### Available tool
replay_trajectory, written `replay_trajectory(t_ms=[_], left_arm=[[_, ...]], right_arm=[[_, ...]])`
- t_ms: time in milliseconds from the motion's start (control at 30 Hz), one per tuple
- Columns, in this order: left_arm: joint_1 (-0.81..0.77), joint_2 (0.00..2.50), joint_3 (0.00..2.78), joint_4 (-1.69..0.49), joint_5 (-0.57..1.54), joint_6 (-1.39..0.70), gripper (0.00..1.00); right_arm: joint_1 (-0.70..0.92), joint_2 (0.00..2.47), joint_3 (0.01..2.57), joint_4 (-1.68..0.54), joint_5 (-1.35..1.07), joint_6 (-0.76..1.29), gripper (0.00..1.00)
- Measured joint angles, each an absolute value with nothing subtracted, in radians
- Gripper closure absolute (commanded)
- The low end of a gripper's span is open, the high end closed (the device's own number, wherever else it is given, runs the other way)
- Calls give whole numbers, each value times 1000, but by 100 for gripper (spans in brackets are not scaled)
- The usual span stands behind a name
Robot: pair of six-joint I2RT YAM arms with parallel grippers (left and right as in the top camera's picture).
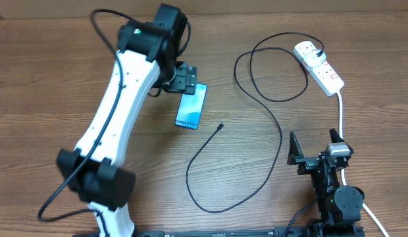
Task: Plug charger to phone and switch on socket
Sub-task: 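Move the left gripper forward over the blue-screen phone, then lower the left gripper and close it on the phone's sides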
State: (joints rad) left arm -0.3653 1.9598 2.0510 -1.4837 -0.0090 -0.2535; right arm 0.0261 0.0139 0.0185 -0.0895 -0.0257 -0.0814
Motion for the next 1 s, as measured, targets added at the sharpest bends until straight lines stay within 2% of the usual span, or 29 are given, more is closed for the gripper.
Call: replay_trajectory(t_ms=[400, 733, 1000], left_arm=[[-365, 2189, 2051, -1431, 101, -155, 0], [-379, 2263, 2051, -1319, 81, -210, 0], [-389, 2313, 2051, -1273, -39, -330, 0]], right_arm=[[26, 14, 19, -90, -26, -81, 0], [26, 14, 19, -90, -26, -81, 0], [26, 14, 19, -90, -26, -81, 0]])
